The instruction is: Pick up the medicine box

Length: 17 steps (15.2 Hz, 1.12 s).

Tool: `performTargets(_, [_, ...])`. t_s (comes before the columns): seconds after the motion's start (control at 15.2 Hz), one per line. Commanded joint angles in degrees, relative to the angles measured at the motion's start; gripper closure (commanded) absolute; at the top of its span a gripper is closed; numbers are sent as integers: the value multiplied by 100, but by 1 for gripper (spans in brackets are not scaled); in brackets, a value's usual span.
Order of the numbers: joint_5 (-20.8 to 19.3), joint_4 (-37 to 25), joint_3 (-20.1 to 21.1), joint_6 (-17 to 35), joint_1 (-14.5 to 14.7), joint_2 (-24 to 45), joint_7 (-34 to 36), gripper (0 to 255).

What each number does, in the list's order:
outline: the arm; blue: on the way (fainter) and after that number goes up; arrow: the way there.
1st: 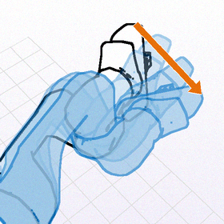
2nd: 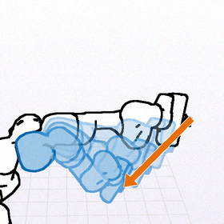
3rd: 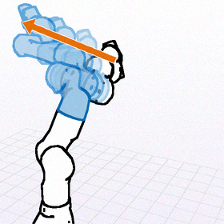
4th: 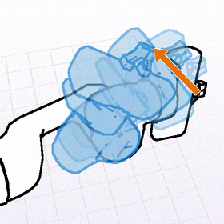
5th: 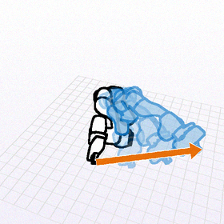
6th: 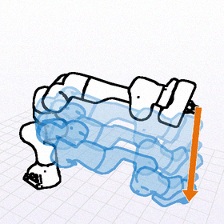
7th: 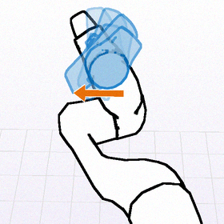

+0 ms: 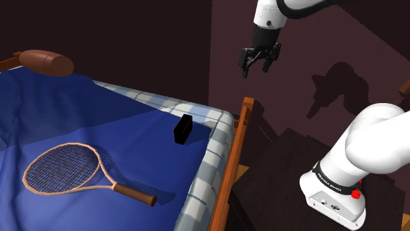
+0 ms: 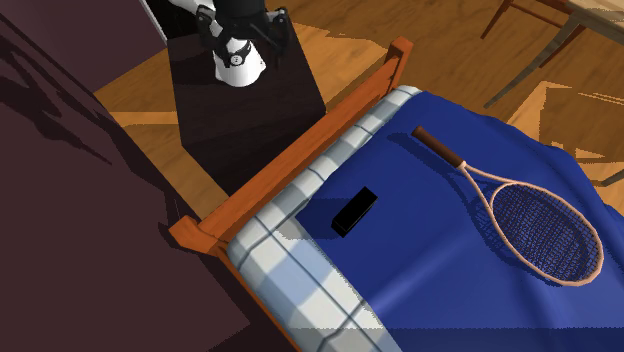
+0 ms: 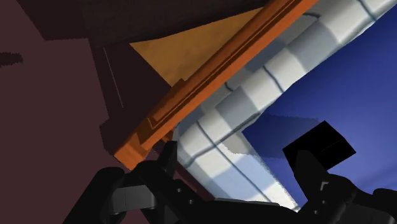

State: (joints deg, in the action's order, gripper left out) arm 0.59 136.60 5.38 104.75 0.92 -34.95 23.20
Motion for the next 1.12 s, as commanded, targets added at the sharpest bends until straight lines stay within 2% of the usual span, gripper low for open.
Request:
performTargets(0.0, [72, 41, 162, 325, -11, 294, 341, 0])
performTargets(0.53, [115, -149, 736, 1552, -99, 1773, 1650, 0])
performTargets(1.06, [-311, -896, 1076, 2478, -143, 3553, 3062, 0])
